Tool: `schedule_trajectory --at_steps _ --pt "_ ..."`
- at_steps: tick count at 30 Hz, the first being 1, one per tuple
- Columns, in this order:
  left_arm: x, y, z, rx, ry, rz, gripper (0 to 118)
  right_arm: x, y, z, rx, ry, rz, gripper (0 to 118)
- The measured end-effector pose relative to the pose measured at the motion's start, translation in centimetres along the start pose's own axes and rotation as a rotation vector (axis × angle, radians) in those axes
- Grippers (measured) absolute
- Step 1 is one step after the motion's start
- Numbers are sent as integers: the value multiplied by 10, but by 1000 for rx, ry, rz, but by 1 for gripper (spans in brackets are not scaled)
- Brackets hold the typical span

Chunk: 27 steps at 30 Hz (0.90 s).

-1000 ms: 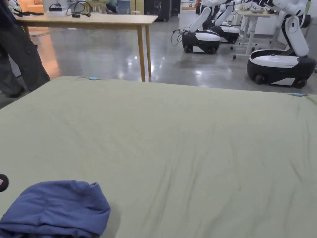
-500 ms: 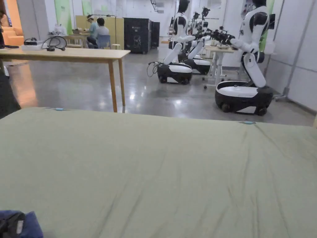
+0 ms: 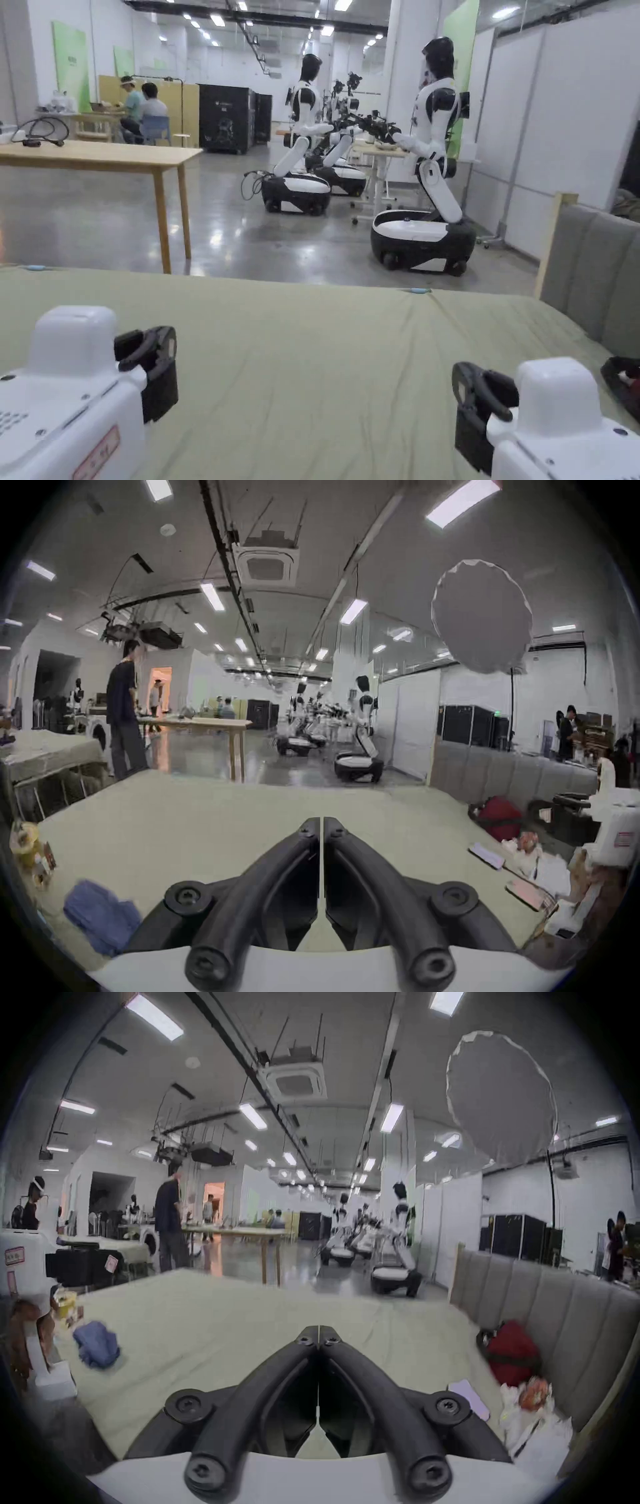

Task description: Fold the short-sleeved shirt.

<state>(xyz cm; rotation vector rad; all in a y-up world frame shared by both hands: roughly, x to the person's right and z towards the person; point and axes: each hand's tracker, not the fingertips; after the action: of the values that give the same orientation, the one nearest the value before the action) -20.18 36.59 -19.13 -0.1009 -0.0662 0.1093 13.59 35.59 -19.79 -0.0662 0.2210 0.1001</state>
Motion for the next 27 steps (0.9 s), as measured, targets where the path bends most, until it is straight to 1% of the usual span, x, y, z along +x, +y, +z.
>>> schedule_trajectory --at_steps 1,2,4,8,10,11,12,13,16,17,18,19,22,25,27 --pt "2 17 -12 29 30 -31 0 1 19 -17 21 -16 3 1" --pt "1 26 -20 30 30 -47 0 0 31 -30 28 -18 -2 1" --pt "-1 46 -39 26 -12 -49 0 -2 56 -58 53 -14 -21 1" --pt "-6 58 -69 -30 -34 -30 0 -13 77 -93 48 4 -30 1" --pt "-8 61 -85 -30 -5 -37 0 -19 81 -108 42 -16 -23 1" --pt "-8 64 -91 -22 29 -63 0 -19 82 -115 49 -18 -15 1" --pt "-8 67 -98 4 60 -117 0 -21 86 -124 55 -55 18 1" --pt "-8 69 -106 20 80 -141 0 -21 88 -134 51 -59 31 1" --pt "-7 70 -127 86 92 -236 0 -18 89 -163 54 -61 20 1" --pt "-8 69 -130 114 89 -249 0 -17 88 -169 55 -72 13 1" --pt "-7 67 -134 129 114 -249 0 -17 86 -173 51 -83 4 1" --pt "-7 65 -136 128 110 -248 0 -16 84 -175 51 -100 -13 1" --pt "-6 62 -138 120 104 -244 0 -14 79 -178 28 -98 -56 1" --pt "-10 61 -141 120 103 -195 0 -15 75 -177 29 -93 -59 1" --pt "-10 62 -142 119 103 -200 0 -14 75 -177 30 -89 -58 1"
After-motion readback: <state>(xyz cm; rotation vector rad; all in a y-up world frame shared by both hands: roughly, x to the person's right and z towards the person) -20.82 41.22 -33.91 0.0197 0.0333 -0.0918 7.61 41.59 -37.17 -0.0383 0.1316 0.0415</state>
